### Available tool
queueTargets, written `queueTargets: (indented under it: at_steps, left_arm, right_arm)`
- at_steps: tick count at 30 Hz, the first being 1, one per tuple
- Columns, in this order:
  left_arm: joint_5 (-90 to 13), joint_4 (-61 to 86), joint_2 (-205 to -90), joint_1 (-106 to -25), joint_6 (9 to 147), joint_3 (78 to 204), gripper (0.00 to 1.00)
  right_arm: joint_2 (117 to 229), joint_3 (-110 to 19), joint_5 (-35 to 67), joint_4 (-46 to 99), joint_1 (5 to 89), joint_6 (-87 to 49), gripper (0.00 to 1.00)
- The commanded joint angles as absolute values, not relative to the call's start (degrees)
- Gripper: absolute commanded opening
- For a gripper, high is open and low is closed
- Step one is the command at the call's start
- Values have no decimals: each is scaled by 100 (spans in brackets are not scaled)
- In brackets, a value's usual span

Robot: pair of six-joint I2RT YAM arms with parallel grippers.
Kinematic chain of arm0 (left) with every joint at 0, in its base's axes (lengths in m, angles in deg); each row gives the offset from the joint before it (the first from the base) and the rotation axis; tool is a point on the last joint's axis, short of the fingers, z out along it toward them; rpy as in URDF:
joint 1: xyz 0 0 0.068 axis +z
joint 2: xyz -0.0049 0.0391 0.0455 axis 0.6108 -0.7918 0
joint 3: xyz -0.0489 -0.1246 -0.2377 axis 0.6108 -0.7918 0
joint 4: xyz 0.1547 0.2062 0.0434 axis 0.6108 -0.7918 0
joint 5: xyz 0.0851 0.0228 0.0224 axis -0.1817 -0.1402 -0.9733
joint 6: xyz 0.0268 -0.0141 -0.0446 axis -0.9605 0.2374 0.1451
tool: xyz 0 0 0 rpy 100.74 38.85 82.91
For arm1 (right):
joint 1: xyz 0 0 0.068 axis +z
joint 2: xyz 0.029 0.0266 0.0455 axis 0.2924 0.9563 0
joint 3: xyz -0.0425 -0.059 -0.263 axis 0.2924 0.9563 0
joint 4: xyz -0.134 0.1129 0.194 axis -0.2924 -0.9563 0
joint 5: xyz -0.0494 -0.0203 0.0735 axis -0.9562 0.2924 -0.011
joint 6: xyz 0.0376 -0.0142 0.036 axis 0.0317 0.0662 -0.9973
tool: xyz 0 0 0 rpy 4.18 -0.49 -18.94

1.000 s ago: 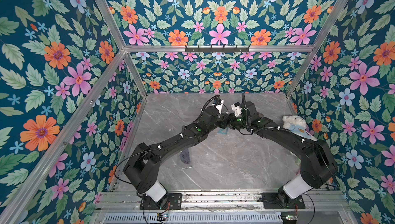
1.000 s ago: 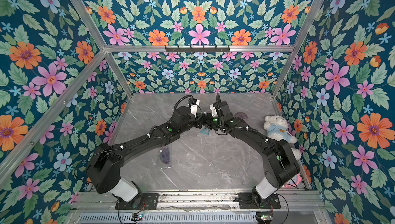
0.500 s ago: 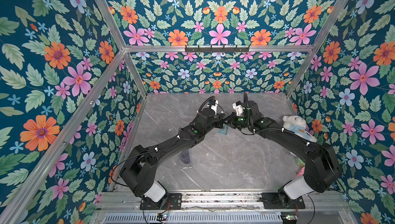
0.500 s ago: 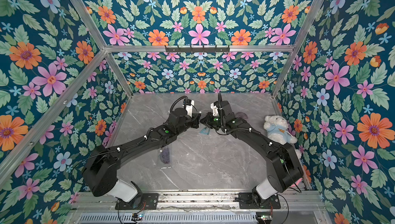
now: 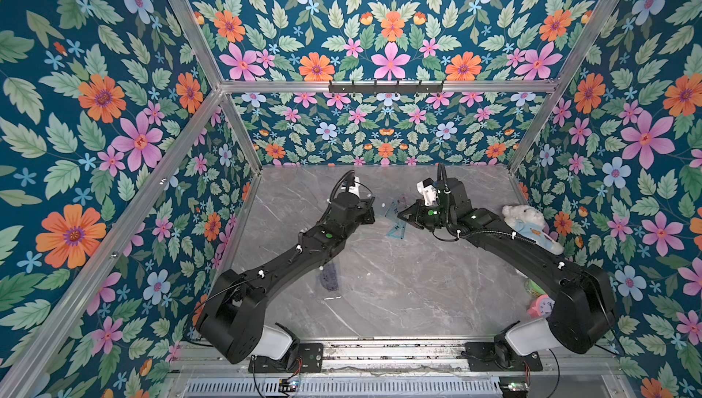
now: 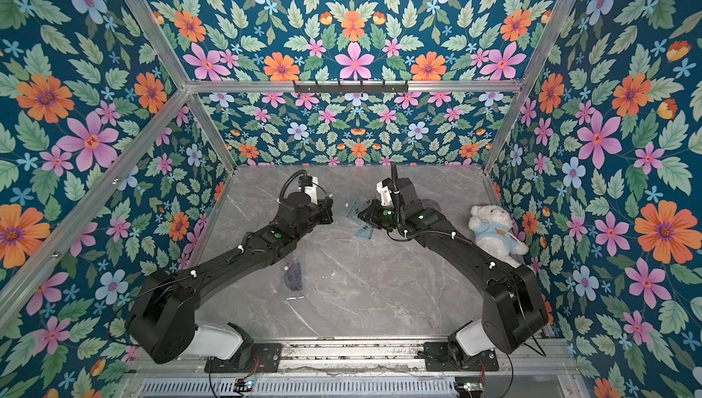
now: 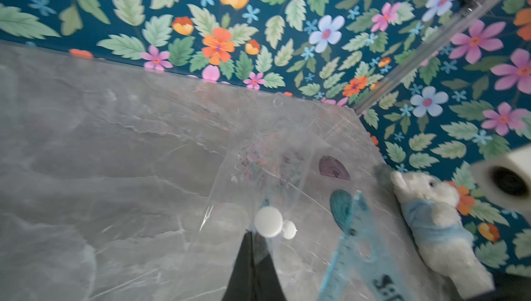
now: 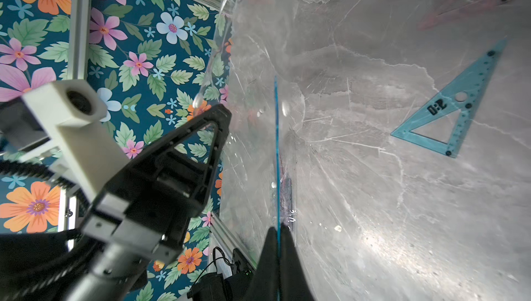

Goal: Open the ruler set and take out the ruler
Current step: Take out the ruler from the ruler set bag, then place the ruler set bag at the center of the board.

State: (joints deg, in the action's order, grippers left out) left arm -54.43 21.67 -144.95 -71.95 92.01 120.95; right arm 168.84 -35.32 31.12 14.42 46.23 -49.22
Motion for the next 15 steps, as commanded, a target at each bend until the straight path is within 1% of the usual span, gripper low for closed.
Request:
queueTargets:
  at_steps: [1, 3, 6, 8, 12, 15]
  left_arm:
    - [-5413, 2261, -14236, -6766, 9548, 11875, 0]
    - [-5437, 2184, -14052, -6483, 9614, 11717, 0]
    - [-5843, 1793, -13785, -6120, 9679, 11607, 0]
    - [-6353, 1347, -13645, -5932, 9716, 11618, 0]
    - [-8010, 132, -13503, -5692, 9898, 11745, 0]
    - [-8695, -231, -13346, -5399, 10113, 11535, 0]
  right_arm:
    - [16816, -3638, 3075, 1301, 4627, -4736, 2]
    - [16828, -3665, 3105, 1299, 4621, -4700, 2]
    - [16931, -3698, 3167, 1341, 4627, -4678, 2]
    - [17030, -3691, 3218, 1403, 4626, -4705, 2]
    - [17235, -3657, 3346, 1578, 4627, -4744, 2]
    - [17371, -3637, 3420, 1679, 4627, -4770, 2]
